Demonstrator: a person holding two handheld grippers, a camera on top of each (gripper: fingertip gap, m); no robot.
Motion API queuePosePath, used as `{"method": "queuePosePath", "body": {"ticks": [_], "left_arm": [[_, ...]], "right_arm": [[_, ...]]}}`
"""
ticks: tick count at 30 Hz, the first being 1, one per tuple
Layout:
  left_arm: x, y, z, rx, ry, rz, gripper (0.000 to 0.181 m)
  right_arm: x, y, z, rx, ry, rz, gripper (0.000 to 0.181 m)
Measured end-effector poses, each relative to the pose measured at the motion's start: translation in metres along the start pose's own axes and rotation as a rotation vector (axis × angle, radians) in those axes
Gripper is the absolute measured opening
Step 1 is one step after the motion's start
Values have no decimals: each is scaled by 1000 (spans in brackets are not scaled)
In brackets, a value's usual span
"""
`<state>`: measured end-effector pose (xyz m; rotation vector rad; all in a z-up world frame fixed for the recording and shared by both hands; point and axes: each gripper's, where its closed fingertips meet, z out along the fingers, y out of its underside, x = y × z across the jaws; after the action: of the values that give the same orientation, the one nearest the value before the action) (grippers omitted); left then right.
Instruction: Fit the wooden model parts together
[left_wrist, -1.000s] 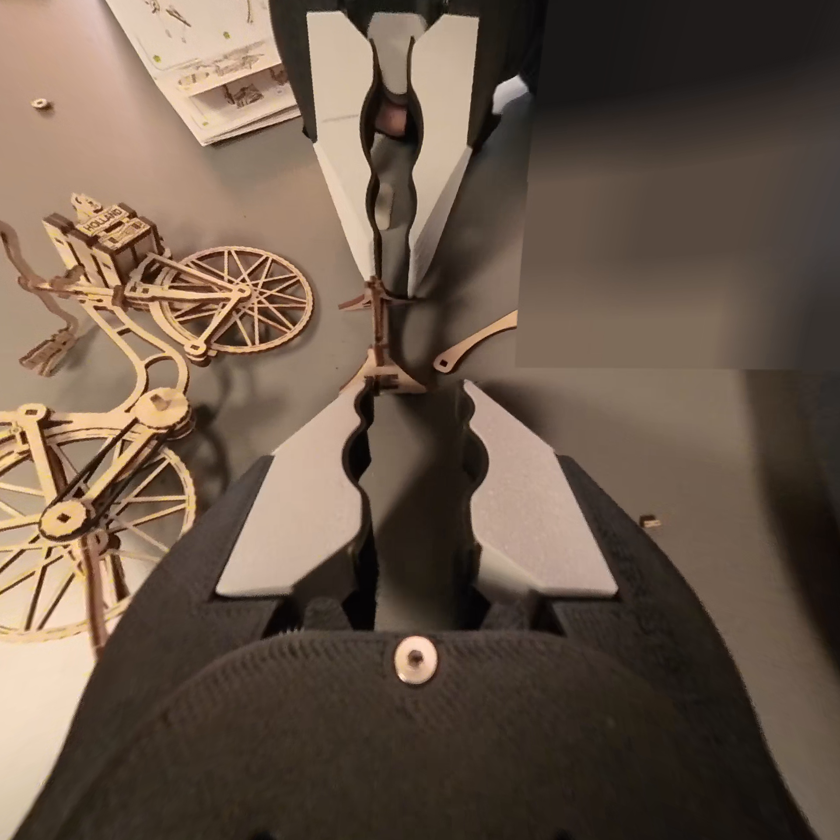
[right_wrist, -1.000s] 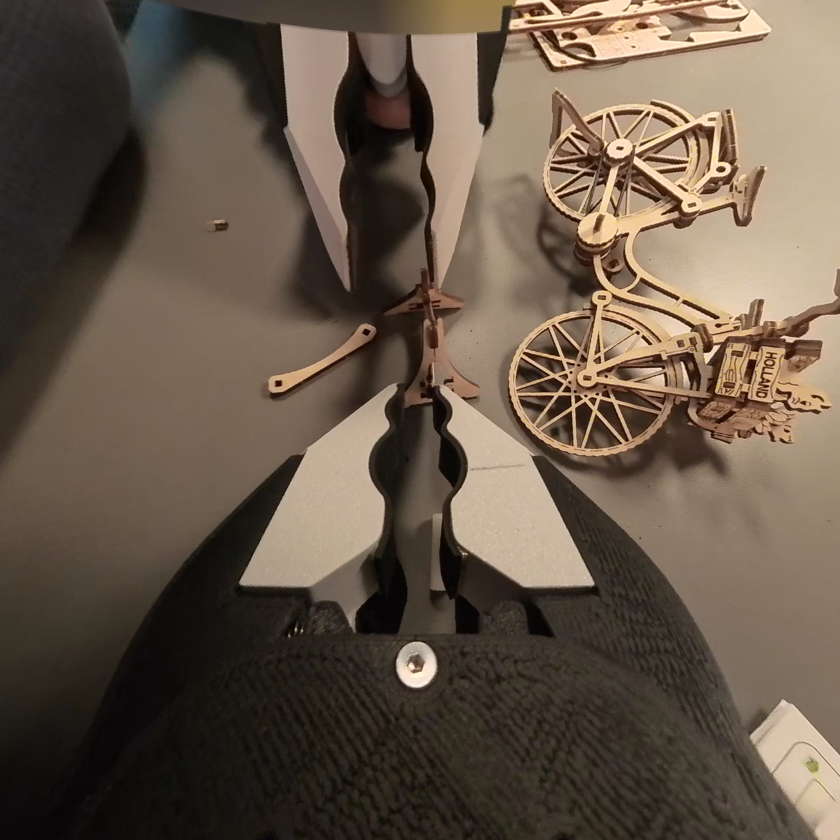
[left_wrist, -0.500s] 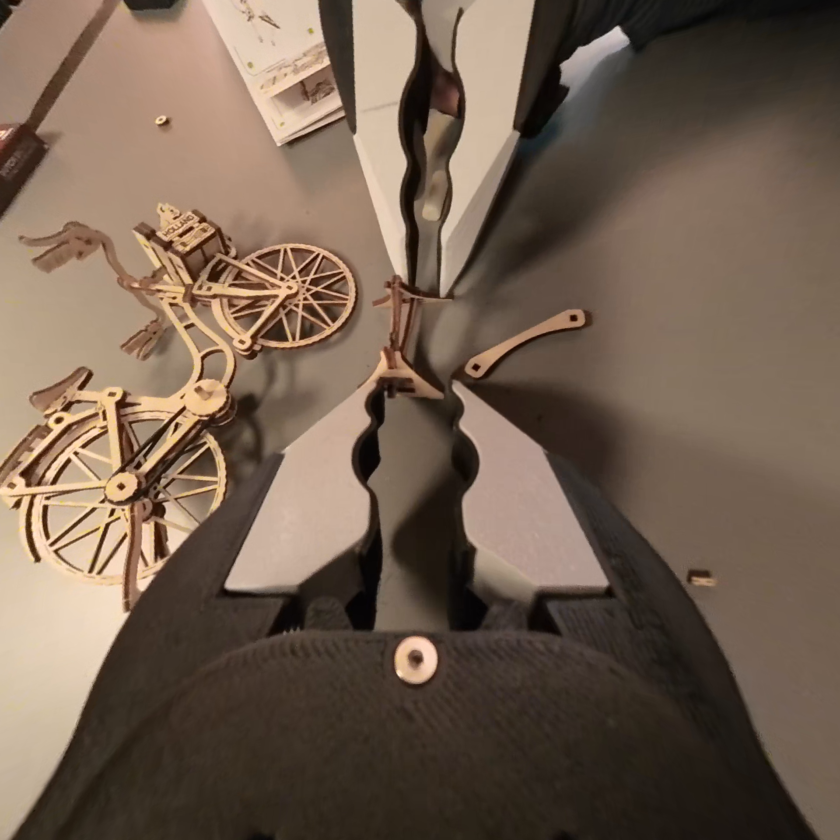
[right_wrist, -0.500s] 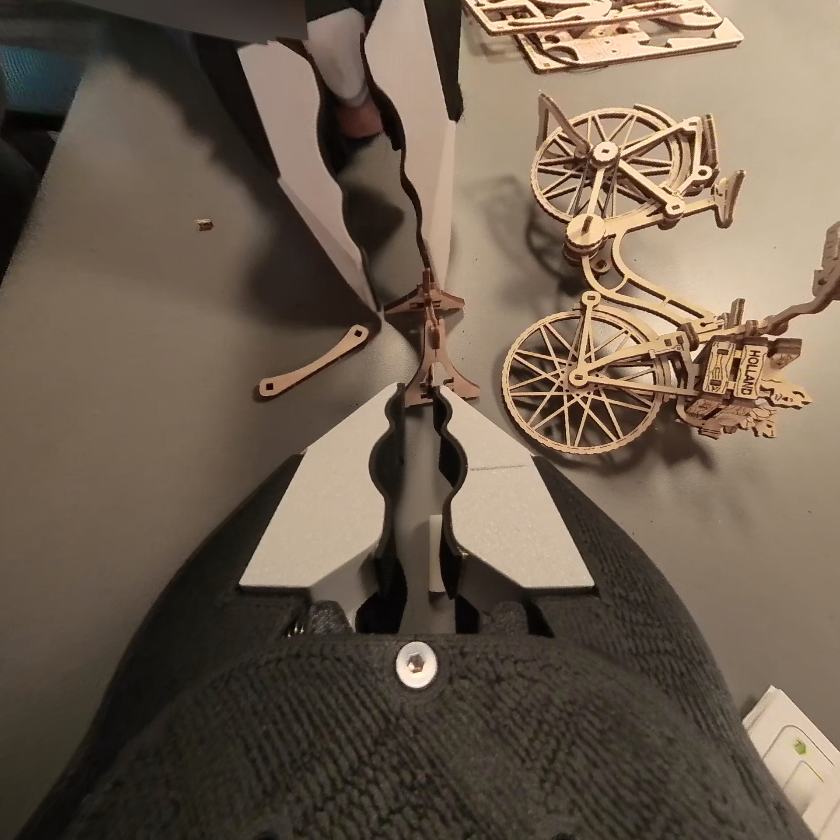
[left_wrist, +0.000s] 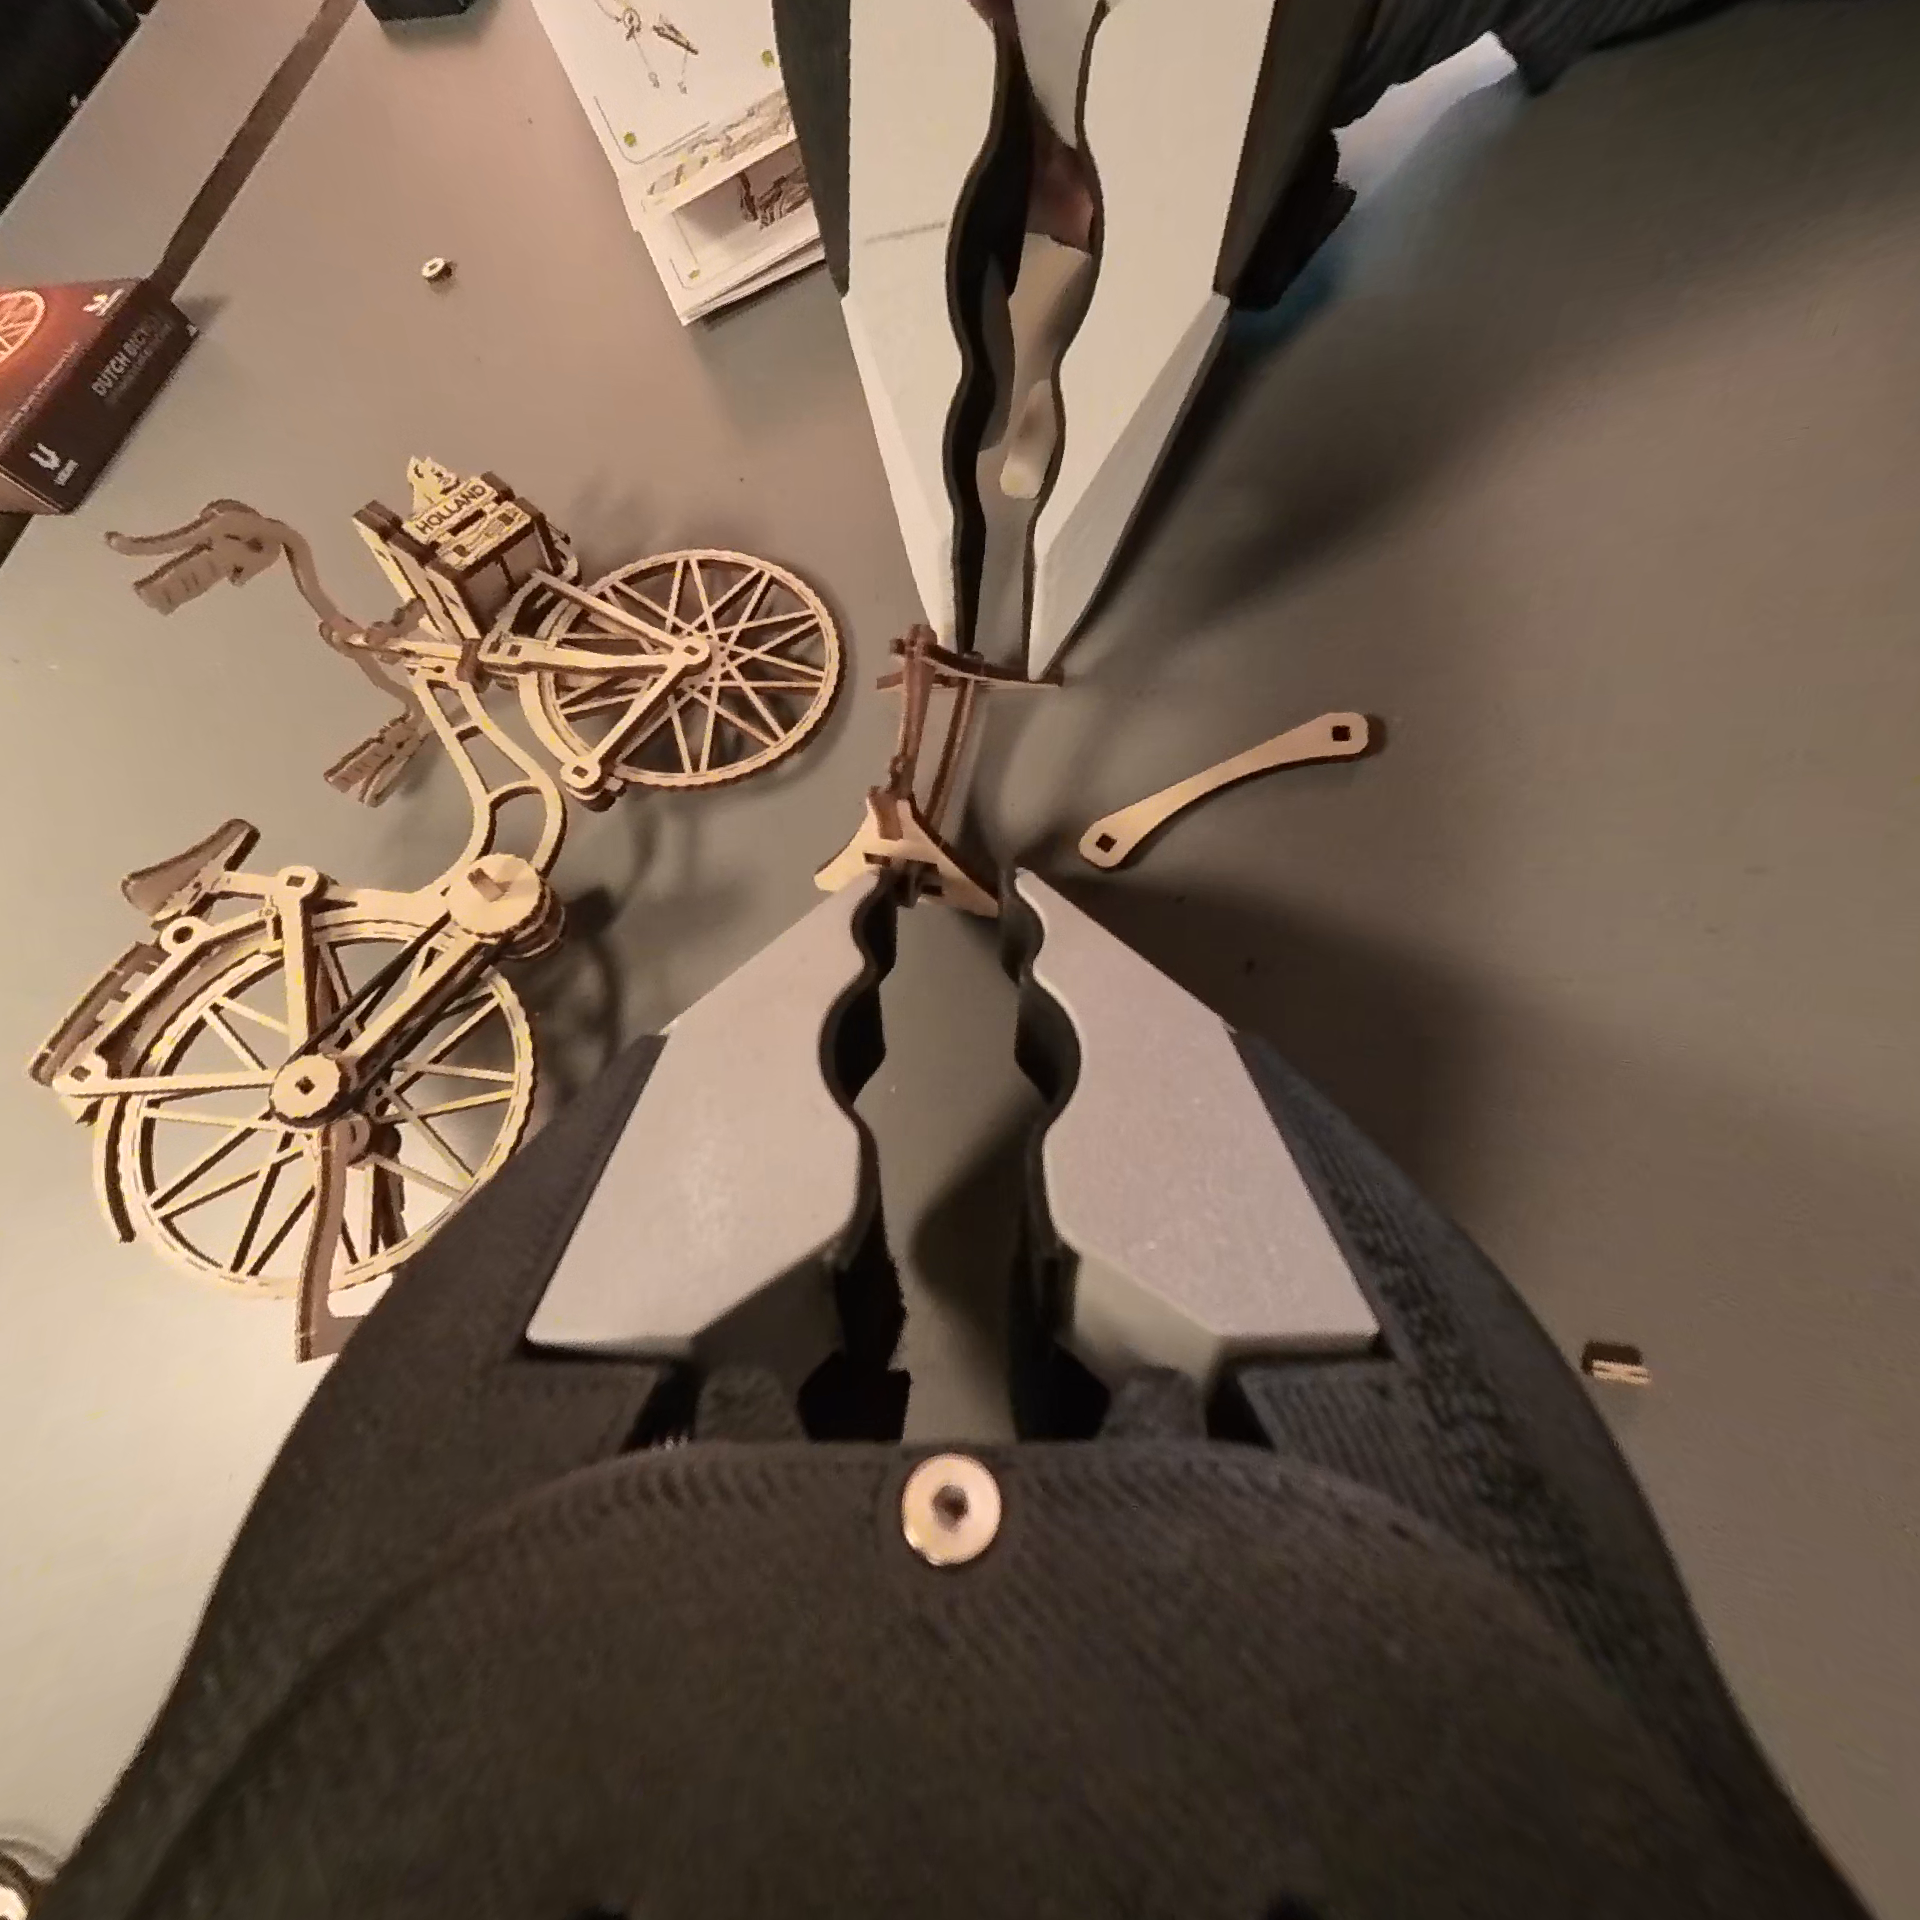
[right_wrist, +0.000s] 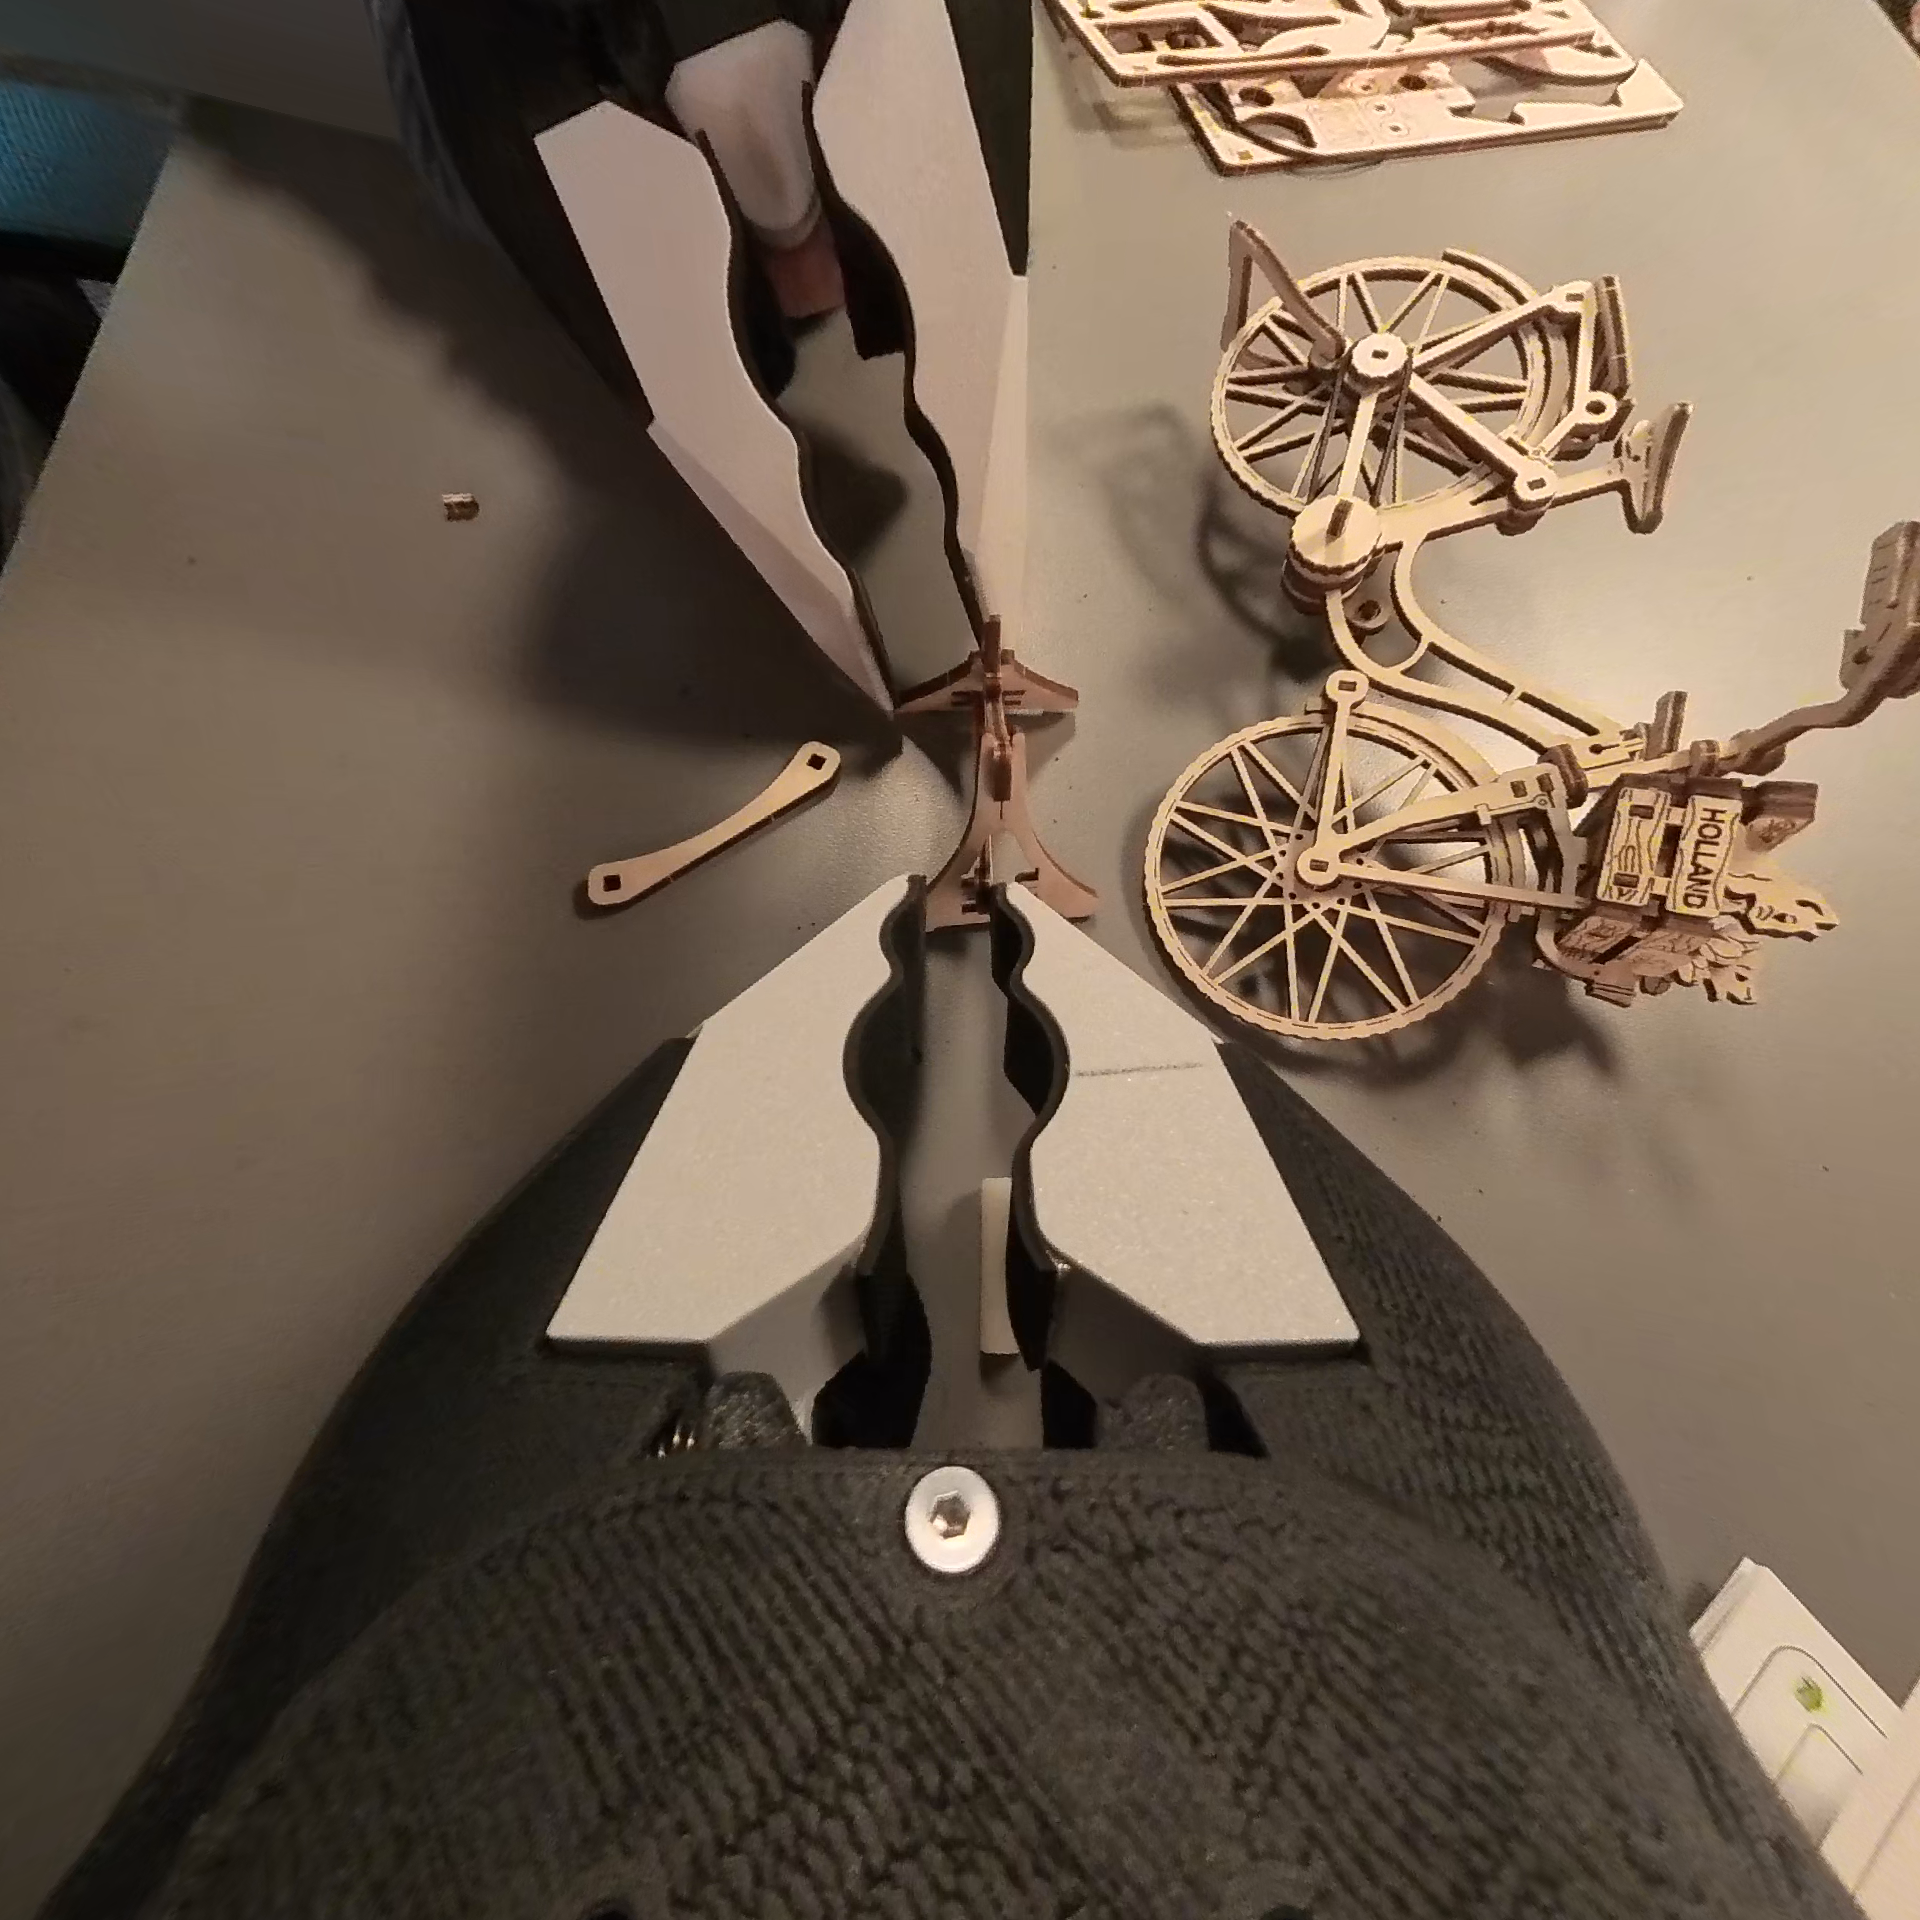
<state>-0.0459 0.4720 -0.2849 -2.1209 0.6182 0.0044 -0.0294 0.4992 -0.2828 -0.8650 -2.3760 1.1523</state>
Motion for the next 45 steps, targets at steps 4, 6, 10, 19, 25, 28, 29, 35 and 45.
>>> {"method": "queuePosePath", "body": {"ticks": [4,6,10,19,25,28,29,35,45], "left_arm": [[0,0,0,1,2,4,19],[0,0,0,1,2,3,19],[0,0,0,0,3,-3,19],[0,0,0,1,8,-3,19],[1,0,0,1,9,-4,19],[1,0,0,1,13,-4,19],[1,0,0,1,14,-4,19],[1,0,0,1,12,-4,19],[0,0,0,-1,4,-8,19]], "right_arm": [[0,0,0,0,-7,3,10],[0,0,0,1,-8,5,10],[-1,0,0,0,-15,5,10],[-3,1,-4,11,-30,-11,10],[1,0,-5,23,-21,10,6],[1,0,-3,12,-9,-9,4],[1,0,-2,10,-8,-13,3],[1,1,-1,5,-8,-22,0],[1,3,-4,4,-14,-20,0]]}}
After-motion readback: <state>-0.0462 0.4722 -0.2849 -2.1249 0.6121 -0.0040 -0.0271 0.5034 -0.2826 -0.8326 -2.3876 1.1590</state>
